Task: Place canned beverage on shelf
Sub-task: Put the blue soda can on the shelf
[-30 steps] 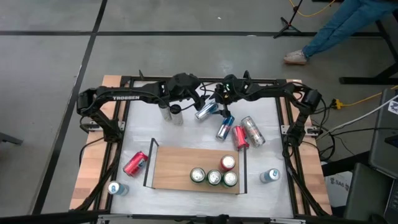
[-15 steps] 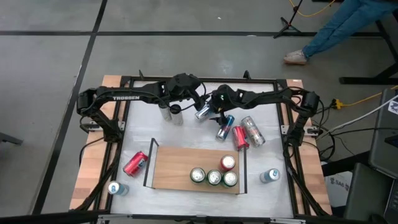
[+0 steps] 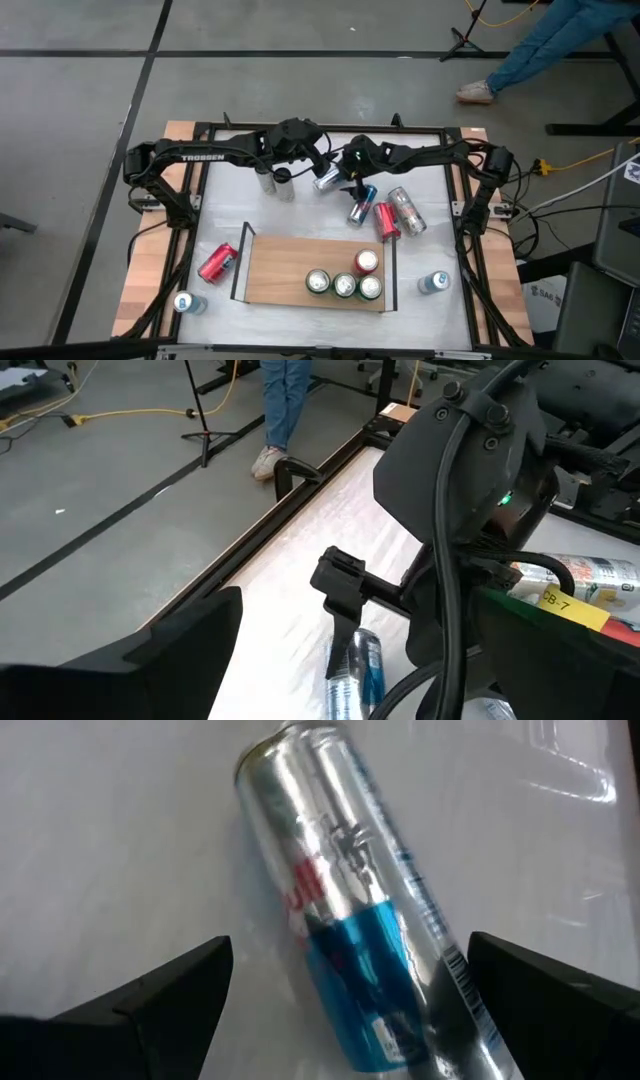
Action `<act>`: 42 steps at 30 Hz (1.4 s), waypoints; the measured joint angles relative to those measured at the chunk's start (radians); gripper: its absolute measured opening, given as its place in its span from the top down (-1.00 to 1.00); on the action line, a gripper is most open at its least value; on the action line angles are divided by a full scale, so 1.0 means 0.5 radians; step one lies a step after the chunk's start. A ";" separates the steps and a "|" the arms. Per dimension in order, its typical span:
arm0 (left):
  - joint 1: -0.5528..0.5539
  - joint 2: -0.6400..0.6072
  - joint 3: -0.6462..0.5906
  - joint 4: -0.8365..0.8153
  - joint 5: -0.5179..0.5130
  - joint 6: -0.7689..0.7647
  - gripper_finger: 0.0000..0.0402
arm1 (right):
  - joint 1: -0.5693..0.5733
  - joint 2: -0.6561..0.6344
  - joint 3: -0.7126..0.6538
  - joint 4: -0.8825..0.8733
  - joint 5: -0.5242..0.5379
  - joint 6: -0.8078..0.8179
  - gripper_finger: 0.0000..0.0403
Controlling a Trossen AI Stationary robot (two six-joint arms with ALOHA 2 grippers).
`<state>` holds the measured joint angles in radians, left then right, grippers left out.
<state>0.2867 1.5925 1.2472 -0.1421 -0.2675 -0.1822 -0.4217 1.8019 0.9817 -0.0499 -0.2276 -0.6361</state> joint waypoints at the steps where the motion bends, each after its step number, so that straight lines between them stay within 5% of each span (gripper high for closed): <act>1: 0.000 0.000 0.000 0.000 0.000 0.000 -0.89 | 0.000 0.001 0.000 -0.014 0.000 0.000 -0.96; 35: -0.030 0.001 0.000 -0.001 0.000 0.000 -0.89 | -0.008 0.095 0.002 -0.008 0.003 0.075 -0.96; 42: -0.030 0.001 0.000 -0.001 0.000 0.000 -0.89 | -0.009 0.095 0.001 -0.064 0.006 0.115 -0.75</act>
<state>0.2718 1.5929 1.2472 -0.1425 -0.2676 -0.1822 -0.4261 1.8496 0.9821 -0.0820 -0.2245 -0.5789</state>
